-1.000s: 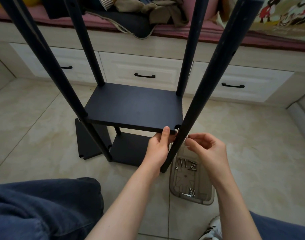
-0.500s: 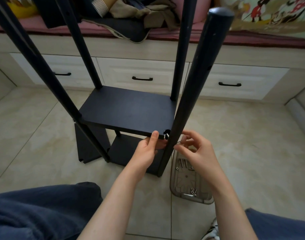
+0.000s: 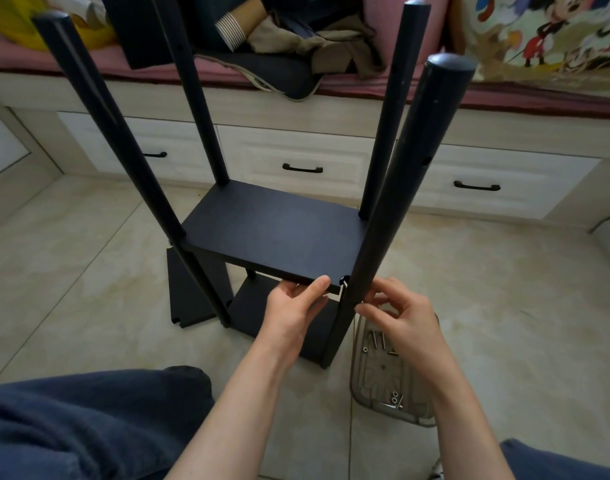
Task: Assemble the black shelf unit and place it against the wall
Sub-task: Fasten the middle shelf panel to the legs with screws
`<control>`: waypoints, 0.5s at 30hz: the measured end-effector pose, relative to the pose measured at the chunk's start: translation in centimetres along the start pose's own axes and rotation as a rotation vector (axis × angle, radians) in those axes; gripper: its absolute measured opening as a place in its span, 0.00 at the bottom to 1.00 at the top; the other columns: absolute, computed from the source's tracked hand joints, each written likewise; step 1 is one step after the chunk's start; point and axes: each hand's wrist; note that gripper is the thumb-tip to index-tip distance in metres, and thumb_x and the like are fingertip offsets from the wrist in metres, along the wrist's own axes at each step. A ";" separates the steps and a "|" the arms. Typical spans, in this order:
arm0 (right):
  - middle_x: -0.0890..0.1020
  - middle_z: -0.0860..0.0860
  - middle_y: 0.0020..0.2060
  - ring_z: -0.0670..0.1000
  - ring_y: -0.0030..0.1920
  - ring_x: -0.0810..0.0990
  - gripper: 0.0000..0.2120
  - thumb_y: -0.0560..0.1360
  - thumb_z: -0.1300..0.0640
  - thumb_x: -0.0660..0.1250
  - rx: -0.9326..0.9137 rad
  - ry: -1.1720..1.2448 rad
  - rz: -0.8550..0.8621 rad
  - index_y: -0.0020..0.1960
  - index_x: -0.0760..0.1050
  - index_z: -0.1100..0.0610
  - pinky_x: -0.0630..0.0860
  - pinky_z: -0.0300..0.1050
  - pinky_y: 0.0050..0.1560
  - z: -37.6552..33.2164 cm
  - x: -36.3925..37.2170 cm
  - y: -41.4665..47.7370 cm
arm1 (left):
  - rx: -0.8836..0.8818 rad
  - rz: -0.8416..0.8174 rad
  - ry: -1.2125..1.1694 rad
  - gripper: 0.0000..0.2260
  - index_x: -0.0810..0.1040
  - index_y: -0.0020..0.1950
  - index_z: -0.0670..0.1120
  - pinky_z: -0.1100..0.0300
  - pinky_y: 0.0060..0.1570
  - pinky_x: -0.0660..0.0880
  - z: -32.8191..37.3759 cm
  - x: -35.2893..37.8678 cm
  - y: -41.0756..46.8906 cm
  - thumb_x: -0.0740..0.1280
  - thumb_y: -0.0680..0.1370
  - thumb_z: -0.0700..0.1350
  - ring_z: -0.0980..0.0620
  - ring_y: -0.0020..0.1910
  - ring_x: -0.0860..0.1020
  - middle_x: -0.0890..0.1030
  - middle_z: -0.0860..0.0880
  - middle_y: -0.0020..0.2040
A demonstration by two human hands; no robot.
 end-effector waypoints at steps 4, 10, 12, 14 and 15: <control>0.80 0.51 0.45 0.41 0.45 0.79 0.19 0.73 0.64 0.73 -0.018 0.005 0.020 0.63 0.80 0.55 0.73 0.29 0.45 0.0 0.4 0.2 | 0.015 -0.005 -0.025 0.23 0.78 0.64 0.44 0.48 0.66 0.76 -0.2 0.0 0.1 0.75 0.70 0.46 0.47 0.61 0.82 0.84 0.44 0.58; 0.79 0.53 0.44 0.41 0.41 0.77 0.19 0.72 0.65 0.74 -0.031 0.040 0.060 0.62 0.81 0.56 0.75 0.31 0.43 0.0 0.8 0.5 | 0.011 -0.025 -0.043 0.22 0.77 0.65 0.44 0.48 0.67 0.75 -0.2 0.1 0.2 0.74 0.72 0.45 0.47 0.61 0.82 0.84 0.44 0.59; 0.79 0.55 0.44 0.42 0.40 0.77 0.18 0.72 0.65 0.74 -0.035 0.045 0.074 0.61 0.81 0.56 0.75 0.31 0.43 0.0 0.8 0.4 | -0.001 -0.023 -0.049 0.20 0.77 0.65 0.45 0.48 0.67 0.75 -0.1 0.1 0.2 0.74 0.74 0.44 0.47 0.61 0.82 0.84 0.45 0.59; 0.79 0.55 0.44 0.42 0.39 0.77 0.18 0.72 0.65 0.73 -0.039 0.047 0.081 0.62 0.81 0.57 0.76 0.32 0.43 0.0 0.8 0.4 | -0.015 -0.020 -0.050 0.18 0.77 0.65 0.45 0.48 0.67 0.76 0.0 0.1 0.3 0.73 0.76 0.42 0.48 0.60 0.82 0.84 0.45 0.59; 0.79 0.55 0.44 0.42 0.39 0.77 0.18 0.72 0.66 0.73 -0.040 0.046 0.082 0.62 0.81 0.57 0.76 0.32 0.43 0.0 0.9 0.4 | -0.021 -0.023 -0.050 0.17 0.77 0.65 0.45 0.48 0.66 0.76 0.0 0.0 0.4 0.72 0.76 0.42 0.47 0.60 0.82 0.84 0.45 0.59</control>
Point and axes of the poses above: each hand's wrist, its own y-axis towards the middle knuckle, its own x-axis out of the palm, z = x × y
